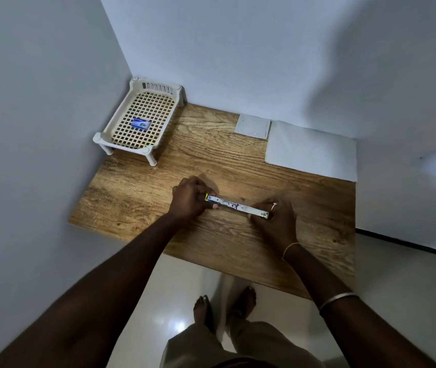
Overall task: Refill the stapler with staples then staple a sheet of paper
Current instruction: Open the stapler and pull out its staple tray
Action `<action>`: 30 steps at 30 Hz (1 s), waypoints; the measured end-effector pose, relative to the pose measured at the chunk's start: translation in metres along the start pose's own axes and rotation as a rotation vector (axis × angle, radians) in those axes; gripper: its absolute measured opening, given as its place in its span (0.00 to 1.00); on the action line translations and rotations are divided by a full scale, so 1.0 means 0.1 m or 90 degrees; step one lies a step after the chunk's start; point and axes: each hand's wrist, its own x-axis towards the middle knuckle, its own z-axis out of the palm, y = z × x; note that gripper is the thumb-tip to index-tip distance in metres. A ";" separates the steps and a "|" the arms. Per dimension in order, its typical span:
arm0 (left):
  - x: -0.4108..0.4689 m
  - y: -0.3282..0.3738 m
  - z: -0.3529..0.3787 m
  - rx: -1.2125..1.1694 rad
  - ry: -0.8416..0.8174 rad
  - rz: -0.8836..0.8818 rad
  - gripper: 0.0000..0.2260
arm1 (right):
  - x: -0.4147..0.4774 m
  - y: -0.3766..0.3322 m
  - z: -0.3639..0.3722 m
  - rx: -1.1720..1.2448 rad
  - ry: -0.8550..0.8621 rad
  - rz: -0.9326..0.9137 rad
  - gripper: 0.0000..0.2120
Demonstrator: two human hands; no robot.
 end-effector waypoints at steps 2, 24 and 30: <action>0.02 -0.04 0.00 0.042 -0.012 -0.002 0.17 | 0.00 -0.01 0.03 -0.024 0.007 0.010 0.11; 0.01 -0.16 -0.12 -0.040 -0.037 0.023 0.11 | 0.33 -0.90 0.37 -0.325 -0.200 -0.280 0.12; 0.02 -0.14 -0.13 -0.039 -0.037 0.027 0.08 | 0.42 -0.89 0.38 -0.371 -0.244 -0.352 0.12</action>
